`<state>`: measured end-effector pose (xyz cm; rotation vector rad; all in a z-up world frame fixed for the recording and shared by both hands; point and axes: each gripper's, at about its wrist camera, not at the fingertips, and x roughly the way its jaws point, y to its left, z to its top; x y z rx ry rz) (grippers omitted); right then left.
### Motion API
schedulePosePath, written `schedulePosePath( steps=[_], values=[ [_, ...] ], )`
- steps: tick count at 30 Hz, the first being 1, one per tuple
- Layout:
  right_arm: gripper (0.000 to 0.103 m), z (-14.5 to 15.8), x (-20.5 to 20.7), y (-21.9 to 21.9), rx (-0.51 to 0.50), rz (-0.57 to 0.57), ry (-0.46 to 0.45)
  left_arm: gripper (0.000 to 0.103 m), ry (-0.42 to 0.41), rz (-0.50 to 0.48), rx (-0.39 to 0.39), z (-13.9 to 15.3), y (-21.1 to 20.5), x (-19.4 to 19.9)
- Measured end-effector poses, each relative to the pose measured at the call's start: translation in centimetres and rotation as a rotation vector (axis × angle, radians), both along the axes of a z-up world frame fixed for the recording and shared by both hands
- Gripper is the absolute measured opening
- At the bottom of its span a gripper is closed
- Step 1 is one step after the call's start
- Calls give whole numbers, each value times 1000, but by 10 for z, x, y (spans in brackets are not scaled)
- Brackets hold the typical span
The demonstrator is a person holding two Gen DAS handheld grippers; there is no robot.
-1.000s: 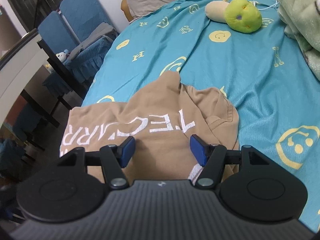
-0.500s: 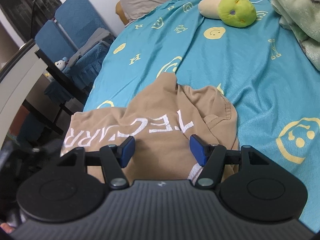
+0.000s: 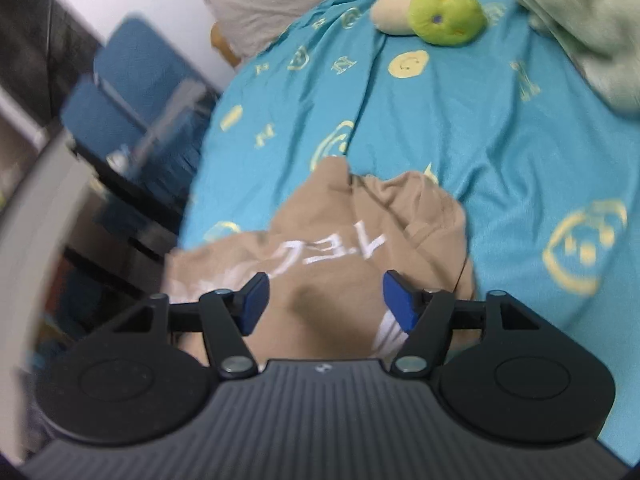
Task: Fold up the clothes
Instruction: 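Grasp the folded shirt with both grippers, then lift the folded shirt with both grippers and carry it onto the green fleece blanket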
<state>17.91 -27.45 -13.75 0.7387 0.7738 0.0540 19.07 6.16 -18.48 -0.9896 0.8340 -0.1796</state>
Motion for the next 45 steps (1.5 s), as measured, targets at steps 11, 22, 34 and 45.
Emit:
schedulePosePath(
  steps=[11, 22, 34, 45],
  values=[
    [103, -71, -11, 7, 751, -26, 134, 29, -98, -4, -90, 27, -2, -10],
    [55, -68, -10, 0, 604, -150, 75, 28, -89, 10, -103, 25, 4, -11],
    [34, 6, -55, -18, 487, -189, -105, 26, -199, -74, -110, 124, -16, -70],
    [34, 142, -158, -175, 312, -357, -321, 26, -325, -376, -196, 244, -236, -79]
  ],
)
